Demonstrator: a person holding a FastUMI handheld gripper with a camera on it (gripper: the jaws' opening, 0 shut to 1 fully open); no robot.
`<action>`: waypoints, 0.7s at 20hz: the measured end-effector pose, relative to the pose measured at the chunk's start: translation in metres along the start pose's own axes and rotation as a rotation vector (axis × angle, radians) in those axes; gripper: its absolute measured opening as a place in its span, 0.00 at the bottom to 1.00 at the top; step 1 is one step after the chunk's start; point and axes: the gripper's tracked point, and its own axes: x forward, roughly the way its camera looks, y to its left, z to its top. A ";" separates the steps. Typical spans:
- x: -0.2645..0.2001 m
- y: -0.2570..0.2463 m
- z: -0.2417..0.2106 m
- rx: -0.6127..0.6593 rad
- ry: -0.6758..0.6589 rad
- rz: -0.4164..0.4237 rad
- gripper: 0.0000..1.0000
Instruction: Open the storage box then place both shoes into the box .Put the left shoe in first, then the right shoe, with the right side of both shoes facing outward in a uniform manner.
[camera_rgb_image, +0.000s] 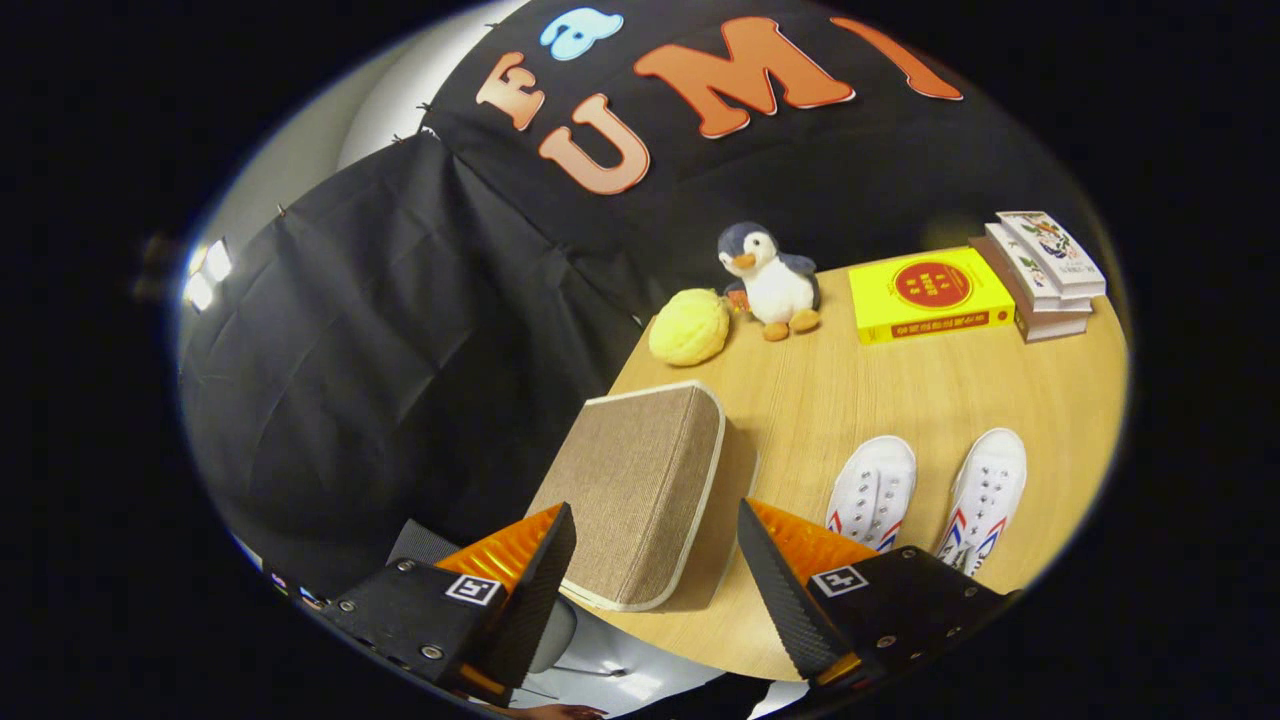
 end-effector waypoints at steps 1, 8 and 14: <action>0.010 -0.002 -0.008 0.013 0.028 0.010 0.97; 0.065 -0.009 -0.047 0.092 0.159 0.036 0.97; 0.101 -0.006 -0.057 0.241 0.203 0.112 0.97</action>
